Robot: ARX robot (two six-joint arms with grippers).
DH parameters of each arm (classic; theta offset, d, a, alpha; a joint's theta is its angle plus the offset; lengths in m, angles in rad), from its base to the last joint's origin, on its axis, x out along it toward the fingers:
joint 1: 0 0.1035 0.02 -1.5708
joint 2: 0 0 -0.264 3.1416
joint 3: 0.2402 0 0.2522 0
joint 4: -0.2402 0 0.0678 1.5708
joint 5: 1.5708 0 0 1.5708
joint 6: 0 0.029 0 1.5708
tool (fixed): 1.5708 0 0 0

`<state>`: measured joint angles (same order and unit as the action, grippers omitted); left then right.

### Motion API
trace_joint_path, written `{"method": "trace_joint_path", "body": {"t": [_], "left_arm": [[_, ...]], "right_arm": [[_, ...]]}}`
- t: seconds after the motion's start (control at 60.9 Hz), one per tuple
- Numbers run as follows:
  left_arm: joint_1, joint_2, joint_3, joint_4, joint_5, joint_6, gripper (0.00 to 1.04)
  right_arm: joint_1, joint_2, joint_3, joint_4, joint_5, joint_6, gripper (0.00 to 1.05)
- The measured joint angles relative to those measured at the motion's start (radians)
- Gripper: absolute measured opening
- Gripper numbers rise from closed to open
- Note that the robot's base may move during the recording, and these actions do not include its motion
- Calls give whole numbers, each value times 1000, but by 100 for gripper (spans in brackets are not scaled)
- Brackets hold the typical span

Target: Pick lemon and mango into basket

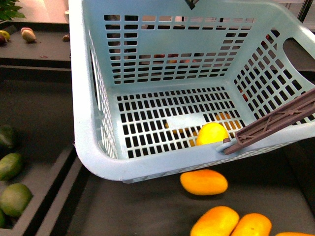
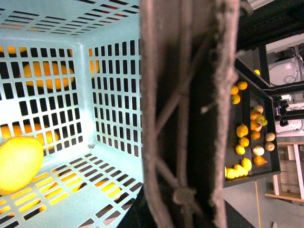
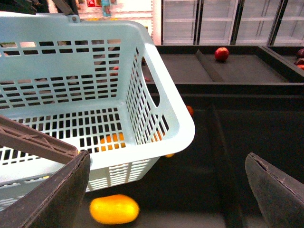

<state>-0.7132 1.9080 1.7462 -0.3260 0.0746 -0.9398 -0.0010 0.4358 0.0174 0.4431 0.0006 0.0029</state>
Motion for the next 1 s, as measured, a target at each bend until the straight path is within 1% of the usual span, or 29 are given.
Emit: {"method": "trace_joint_path", "body": {"t": [0.328,0.394,0.542,0.558,0.575,0.591,0.607,0.624,0.64,0.673,0.722,0.788,0.919,1.001], "left_arm": [[0,0,0,0,0,3,5],[11,0,0,0,0,-1,5],[18,-3,0,0,-34,15,5],[18,-3,0,0,-33,18,5],[18,-3,0,0,-31,19,5],[18,-3,0,0,-29,19,5],[18,-3,0,0,-24,19,5],[18,-3,0,0,-22,18,5],[17,-3,0,-1,-20,16,5],[14,-3,0,-1,-15,10,5],[9,-3,0,-1,-10,7,5],[3,-2,0,-1,-4,8,5],[-3,-2,0,-1,8,3,5],[-6,-2,0,-1,8,2,5]], "right_arm": [[1,0,0,-1,-2,0,96],[1,0,0,0,-8,0,96],[1,1,-1,0,-6,0,96],[3,5,1,-9,11,8,96],[17,13,15,-65,66,32,96],[22,19,27,-101,97,47,96],[32,41,56,-188,161,82,96],[32,54,71,-229,190,93,96],[25,85,100,-304,246,130,96],[2,136,140,-390,293,180,96],[-43,209,180,-436,296,246,96],[-122,321,232,-402,243,301,96],[-275,602,378,-270,112,407,96],[-340,795,467,-237,83,460,96]]}}
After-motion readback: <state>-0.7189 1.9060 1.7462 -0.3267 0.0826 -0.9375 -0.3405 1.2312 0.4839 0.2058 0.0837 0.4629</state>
